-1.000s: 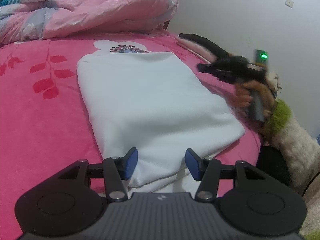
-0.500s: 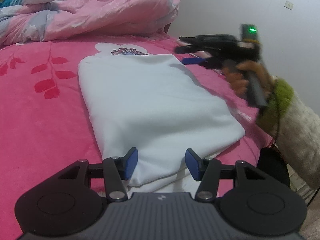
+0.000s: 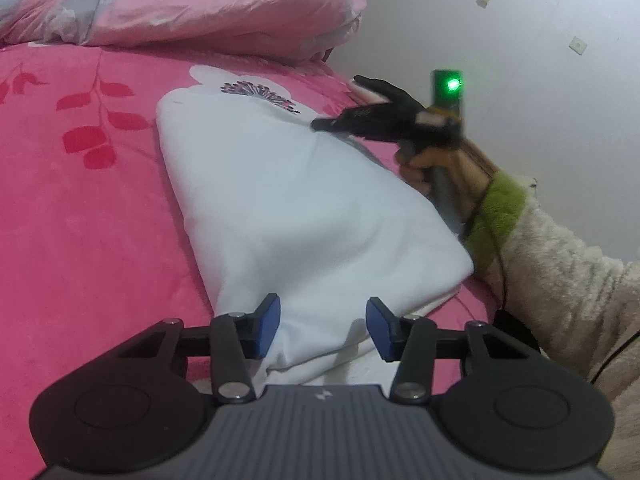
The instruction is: Fold clothes
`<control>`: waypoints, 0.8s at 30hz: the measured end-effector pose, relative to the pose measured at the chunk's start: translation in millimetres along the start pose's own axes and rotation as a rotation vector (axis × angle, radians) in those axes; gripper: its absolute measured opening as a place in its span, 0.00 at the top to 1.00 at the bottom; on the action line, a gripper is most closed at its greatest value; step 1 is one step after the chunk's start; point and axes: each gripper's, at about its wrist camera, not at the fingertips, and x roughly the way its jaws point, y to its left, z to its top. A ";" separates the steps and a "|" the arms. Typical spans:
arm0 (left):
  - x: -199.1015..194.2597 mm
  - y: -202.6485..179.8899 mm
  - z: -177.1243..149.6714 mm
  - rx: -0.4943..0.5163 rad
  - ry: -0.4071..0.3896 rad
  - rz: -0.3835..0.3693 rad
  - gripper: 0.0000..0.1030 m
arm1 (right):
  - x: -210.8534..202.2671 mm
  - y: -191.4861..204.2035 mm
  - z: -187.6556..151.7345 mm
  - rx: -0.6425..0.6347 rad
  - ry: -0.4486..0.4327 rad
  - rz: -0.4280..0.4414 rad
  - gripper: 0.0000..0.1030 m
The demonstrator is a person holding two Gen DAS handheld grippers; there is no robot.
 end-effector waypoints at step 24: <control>2.3 -5.4 3.0 -0.017 -0.006 0.037 0.51 | -138.5 55.6 -61.4 -0.127 0.118 -0.076 0.92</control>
